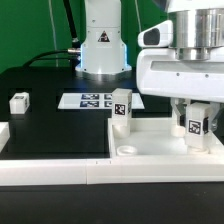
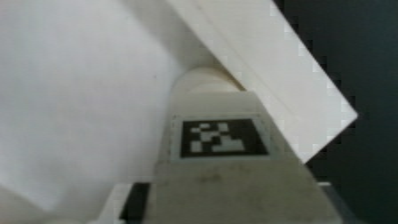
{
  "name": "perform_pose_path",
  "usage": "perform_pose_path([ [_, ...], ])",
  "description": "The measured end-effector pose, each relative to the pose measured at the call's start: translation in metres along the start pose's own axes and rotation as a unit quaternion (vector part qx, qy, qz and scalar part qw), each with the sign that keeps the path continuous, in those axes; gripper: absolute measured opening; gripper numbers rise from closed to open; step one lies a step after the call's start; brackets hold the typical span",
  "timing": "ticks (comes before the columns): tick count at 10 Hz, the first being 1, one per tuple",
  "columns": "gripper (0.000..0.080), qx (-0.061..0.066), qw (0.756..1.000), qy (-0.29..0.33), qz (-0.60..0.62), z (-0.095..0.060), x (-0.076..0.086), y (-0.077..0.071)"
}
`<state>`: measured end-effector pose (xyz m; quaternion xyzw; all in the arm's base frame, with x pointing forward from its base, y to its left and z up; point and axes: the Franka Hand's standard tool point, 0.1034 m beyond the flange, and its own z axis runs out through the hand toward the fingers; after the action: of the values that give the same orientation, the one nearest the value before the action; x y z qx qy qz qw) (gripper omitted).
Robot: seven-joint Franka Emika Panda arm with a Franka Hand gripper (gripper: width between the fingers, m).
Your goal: Assemble square table
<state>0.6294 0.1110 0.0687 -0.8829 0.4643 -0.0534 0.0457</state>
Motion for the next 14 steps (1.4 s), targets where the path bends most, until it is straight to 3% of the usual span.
perform_pose_path([
  [2, 0.0287, 0.025, 0.978, -0.019, 0.206, 0.004, 0.002, 0.008],
  [6, 0.0288, 0.027, 0.966, -0.033, 0.254, 0.004, 0.005, 0.011],
  [7, 0.0382, 0.027, 0.966, -0.033, 0.254, 0.005, 0.005, 0.011],
  [8, 0.0549, 0.027, 0.968, -0.033, 0.249, 0.005, 0.004, 0.011],
  [9, 0.0549, 0.028, 0.992, -0.019, 0.125, 0.004, 0.001, 0.007],
  [10, 0.0636, 0.033, 0.999, -0.017, 0.003, 0.001, -0.003, 0.003],
  [14, 0.0649, 0.027, 0.986, -0.006, -0.167, -0.001, -0.004, 0.003],
])
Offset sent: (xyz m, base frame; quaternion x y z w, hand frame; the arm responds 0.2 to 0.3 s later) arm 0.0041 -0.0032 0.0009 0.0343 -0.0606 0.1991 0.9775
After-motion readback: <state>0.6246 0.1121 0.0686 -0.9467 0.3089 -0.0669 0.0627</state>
